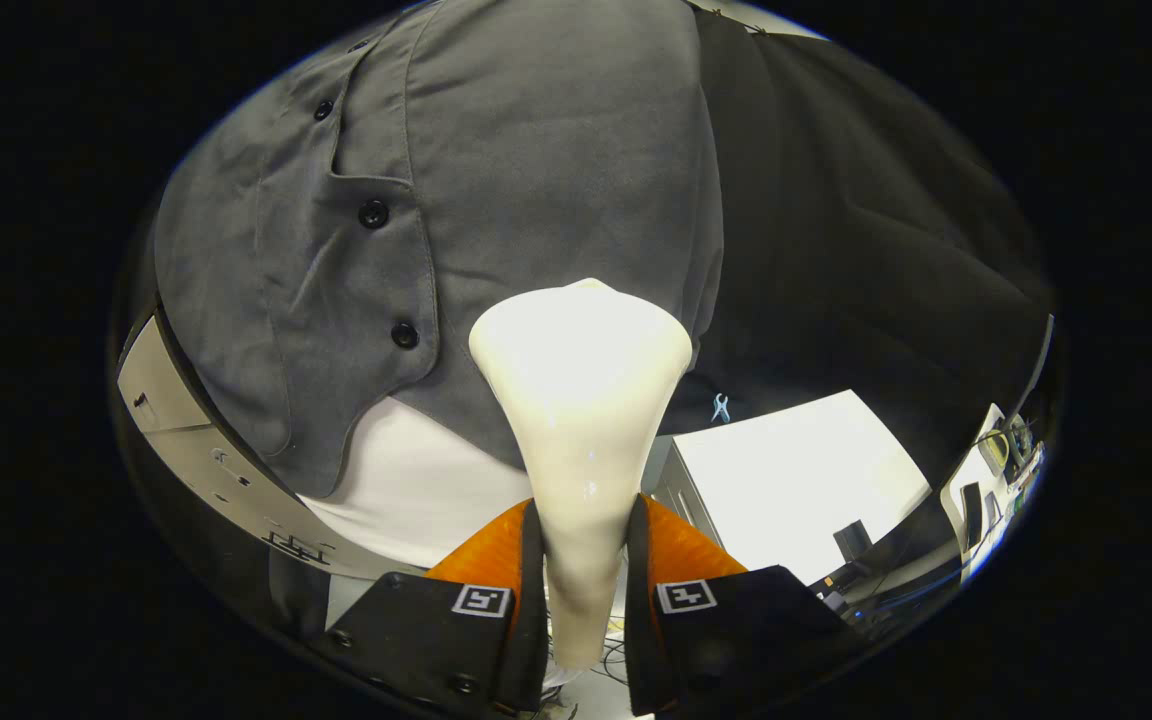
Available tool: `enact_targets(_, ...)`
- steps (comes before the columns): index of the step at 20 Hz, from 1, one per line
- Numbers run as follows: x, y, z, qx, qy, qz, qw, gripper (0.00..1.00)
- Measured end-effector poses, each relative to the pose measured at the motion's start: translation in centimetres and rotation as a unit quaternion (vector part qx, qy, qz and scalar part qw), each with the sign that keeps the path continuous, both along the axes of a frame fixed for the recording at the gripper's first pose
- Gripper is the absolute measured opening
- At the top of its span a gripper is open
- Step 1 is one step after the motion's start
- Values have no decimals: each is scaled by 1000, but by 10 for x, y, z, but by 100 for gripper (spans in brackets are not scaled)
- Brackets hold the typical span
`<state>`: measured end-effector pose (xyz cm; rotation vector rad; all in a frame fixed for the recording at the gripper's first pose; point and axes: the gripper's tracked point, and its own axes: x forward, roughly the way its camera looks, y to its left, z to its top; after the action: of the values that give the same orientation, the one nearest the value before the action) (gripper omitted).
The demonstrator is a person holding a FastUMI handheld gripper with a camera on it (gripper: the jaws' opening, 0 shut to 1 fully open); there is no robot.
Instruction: Iron the clothes twice with a garment steamer, once on the left side and once on the right side.
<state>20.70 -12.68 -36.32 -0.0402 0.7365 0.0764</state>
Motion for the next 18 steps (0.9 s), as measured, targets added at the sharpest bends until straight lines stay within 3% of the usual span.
enact_targets(18, -17, -11, 166, 28, -127, 13, 991, 39)
